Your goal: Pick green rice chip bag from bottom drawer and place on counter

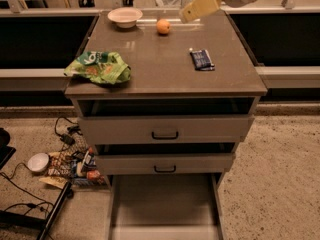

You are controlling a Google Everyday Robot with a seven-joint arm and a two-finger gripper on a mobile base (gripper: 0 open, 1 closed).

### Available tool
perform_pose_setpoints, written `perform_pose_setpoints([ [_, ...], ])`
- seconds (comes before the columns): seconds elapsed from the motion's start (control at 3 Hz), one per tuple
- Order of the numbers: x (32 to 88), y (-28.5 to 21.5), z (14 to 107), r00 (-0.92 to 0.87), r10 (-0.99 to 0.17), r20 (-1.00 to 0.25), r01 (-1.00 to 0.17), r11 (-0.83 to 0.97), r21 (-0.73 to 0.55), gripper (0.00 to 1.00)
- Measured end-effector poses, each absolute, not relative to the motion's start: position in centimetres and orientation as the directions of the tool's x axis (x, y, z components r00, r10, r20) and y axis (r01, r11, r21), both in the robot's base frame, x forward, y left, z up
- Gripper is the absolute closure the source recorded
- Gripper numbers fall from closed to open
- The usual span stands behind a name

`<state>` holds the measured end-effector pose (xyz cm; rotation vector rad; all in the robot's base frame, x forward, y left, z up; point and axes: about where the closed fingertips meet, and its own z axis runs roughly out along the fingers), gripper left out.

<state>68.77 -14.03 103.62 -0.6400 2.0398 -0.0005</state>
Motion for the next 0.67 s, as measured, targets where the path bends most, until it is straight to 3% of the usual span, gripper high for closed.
perform_pose_setpoints([
  [0.67,65.3,-20.4,102.3,-0.36,-0.521,-0.774,-0.42,0.831,-0.364,0.0],
])
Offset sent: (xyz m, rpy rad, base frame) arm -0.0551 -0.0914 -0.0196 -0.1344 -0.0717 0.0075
